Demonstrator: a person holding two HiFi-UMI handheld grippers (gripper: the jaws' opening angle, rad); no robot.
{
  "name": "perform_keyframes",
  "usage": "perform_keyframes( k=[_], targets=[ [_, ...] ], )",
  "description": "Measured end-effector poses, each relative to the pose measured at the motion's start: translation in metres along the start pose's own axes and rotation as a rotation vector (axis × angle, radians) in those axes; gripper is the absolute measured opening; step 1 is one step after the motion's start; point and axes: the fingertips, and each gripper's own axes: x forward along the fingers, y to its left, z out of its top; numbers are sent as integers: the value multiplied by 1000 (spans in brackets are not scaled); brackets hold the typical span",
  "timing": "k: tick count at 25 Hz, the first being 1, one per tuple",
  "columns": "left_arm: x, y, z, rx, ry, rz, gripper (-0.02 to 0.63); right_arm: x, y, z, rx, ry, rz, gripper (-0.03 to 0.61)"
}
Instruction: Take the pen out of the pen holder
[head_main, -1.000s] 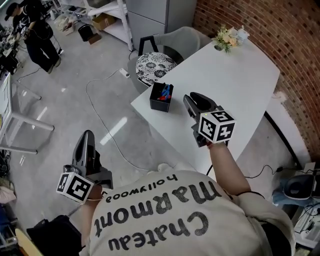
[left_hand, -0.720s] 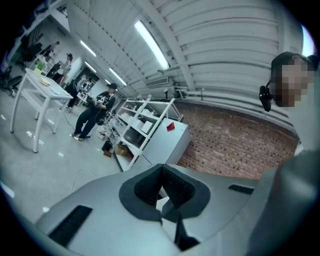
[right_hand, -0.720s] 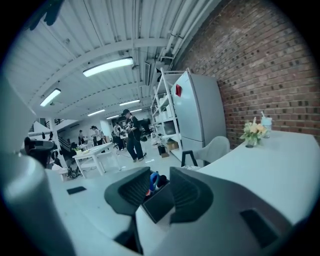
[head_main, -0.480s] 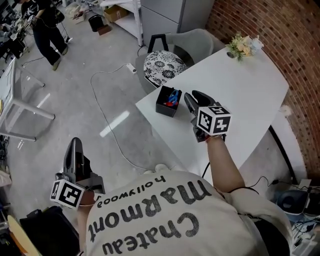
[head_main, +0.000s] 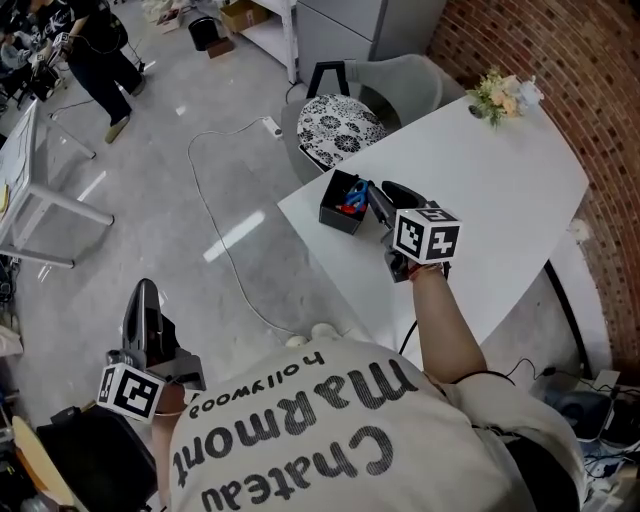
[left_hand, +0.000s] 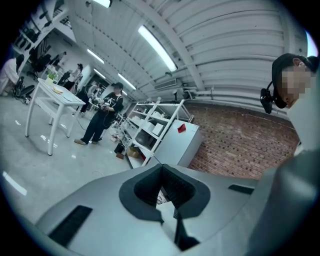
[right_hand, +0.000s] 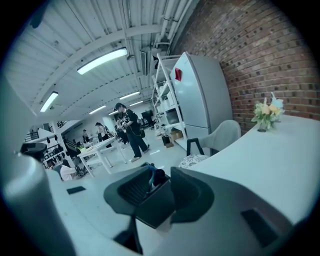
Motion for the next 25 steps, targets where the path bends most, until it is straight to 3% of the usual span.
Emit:
perform_keyframes(
  k=[13, 25],
  targets=[
    [-8, 7, -6, -17, 0, 39, 2, 13, -4, -3, 13, 22, 1, 126],
    [-14, 8, -9, -39, -10, 48, 0, 21, -1, -6, -48, 55, 7, 117]
  ],
)
